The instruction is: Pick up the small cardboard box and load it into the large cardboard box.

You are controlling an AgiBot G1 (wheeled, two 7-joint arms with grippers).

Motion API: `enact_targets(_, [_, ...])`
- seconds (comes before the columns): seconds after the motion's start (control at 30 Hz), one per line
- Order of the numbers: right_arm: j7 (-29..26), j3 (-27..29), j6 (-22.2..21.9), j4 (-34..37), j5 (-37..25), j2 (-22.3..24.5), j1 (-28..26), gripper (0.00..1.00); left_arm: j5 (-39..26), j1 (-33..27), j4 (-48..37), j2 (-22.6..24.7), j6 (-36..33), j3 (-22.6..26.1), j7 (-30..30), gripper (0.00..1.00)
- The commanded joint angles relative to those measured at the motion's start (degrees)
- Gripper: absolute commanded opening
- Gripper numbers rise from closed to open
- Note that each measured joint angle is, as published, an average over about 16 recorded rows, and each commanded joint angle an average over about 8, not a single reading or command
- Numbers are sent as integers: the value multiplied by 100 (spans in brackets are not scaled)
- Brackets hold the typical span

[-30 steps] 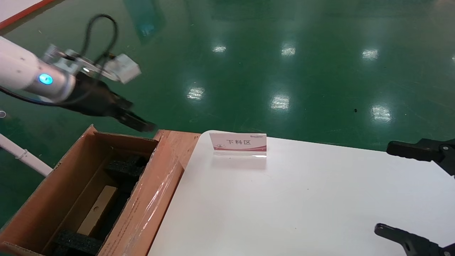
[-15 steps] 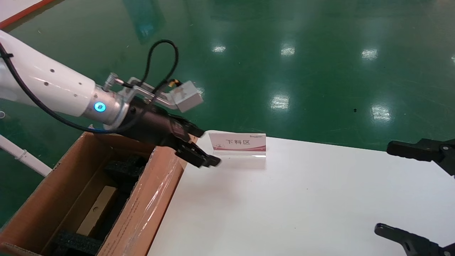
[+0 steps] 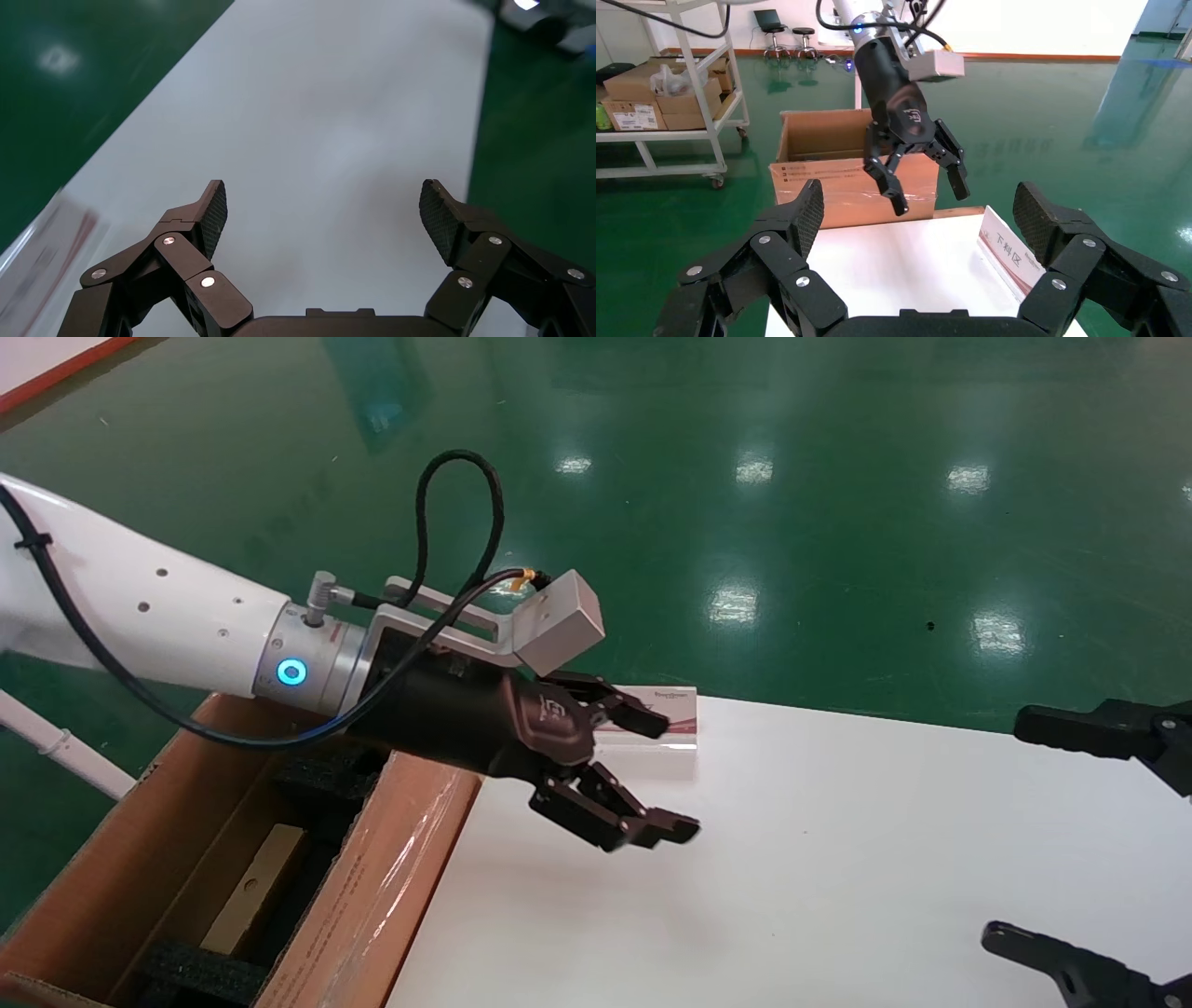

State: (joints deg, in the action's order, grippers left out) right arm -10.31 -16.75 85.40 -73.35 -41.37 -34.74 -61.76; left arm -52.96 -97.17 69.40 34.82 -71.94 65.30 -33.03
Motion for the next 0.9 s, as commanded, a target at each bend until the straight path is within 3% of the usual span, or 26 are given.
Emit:
enact_targets(0.03, [-2,3,1,-1,-2,-1,1,100,89,285,33,2,-110,-394,178,100])
enact_targets(0.7, [-23,37,15,-11,-25,-14,10,100,979,3141,368,17,-1213,-4347,1966,100])
enact_targets(0.9, [-29,47,19,-15,-32,-18,13,100,1069,3456,400,16,-1327,-4792,2168,100])
